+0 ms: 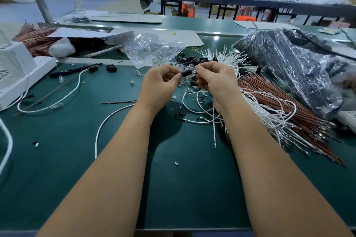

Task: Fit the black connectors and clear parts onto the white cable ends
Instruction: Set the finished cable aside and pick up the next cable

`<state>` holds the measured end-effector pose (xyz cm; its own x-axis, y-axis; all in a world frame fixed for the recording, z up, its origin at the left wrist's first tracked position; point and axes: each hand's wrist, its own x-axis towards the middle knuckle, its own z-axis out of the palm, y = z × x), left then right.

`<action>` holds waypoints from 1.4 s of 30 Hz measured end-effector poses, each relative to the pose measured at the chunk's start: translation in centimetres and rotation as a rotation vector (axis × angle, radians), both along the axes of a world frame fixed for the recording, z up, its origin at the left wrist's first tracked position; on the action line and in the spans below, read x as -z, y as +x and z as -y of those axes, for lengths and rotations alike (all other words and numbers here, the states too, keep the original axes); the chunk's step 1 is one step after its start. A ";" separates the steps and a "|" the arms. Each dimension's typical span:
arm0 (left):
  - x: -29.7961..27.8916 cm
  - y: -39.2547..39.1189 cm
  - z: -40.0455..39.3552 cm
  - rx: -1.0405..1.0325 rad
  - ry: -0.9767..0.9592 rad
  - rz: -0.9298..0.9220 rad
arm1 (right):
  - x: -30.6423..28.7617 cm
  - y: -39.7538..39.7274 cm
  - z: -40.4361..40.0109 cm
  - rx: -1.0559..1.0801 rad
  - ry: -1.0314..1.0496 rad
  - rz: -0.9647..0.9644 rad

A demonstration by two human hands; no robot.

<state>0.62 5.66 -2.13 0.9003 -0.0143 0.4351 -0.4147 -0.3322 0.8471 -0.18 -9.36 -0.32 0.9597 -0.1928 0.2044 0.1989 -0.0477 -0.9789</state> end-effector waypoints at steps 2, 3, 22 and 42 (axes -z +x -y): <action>0.1 0.1 -0.1 -0.027 0.032 0.015 | 0.0 0.0 0.0 -0.012 -0.043 0.017; 0.1 0.2 -0.1 -0.037 0.047 0.019 | 0.0 0.0 -0.1 -0.017 -0.060 0.023; 0.1 -0.1 0.2 -0.074 0.042 -0.032 | 1.0 0.5 -0.2 -0.026 -0.041 -0.004; 0.1 -0.4 0.3 -0.049 -0.045 -0.062 | 0.7 -0.4 -0.4 -0.185 0.216 -0.122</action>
